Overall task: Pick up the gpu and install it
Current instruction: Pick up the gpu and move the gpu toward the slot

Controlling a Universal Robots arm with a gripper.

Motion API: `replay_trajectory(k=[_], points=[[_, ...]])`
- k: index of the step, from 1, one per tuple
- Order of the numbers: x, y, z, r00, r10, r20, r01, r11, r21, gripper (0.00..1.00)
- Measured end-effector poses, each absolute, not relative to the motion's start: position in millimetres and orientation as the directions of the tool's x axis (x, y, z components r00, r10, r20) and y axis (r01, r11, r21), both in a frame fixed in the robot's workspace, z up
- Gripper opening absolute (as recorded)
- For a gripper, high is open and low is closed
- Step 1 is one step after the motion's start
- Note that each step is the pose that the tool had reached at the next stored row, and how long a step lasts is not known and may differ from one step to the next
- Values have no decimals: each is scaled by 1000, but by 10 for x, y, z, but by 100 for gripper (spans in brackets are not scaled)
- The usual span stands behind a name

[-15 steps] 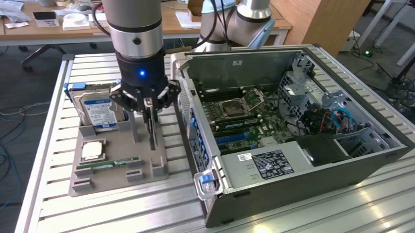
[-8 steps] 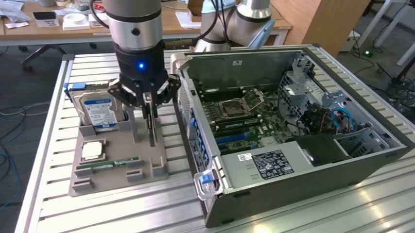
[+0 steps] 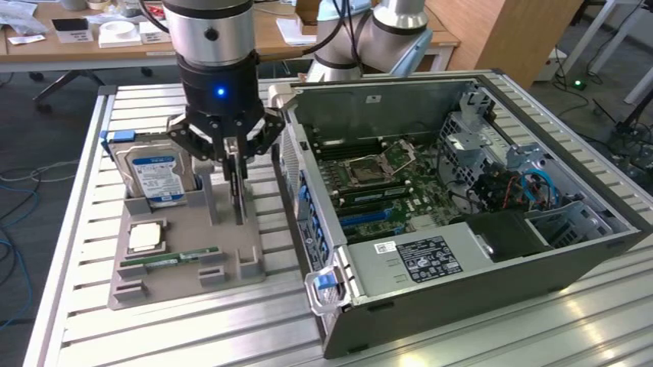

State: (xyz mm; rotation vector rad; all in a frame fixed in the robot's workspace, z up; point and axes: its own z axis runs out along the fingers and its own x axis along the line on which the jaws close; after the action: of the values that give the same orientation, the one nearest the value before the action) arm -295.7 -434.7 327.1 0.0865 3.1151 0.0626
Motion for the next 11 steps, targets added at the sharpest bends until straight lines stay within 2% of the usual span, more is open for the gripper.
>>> replay_trajectory(k=[11], points=[[-2957,-4346,3479,-998,56,-24,55,998,41,26]])
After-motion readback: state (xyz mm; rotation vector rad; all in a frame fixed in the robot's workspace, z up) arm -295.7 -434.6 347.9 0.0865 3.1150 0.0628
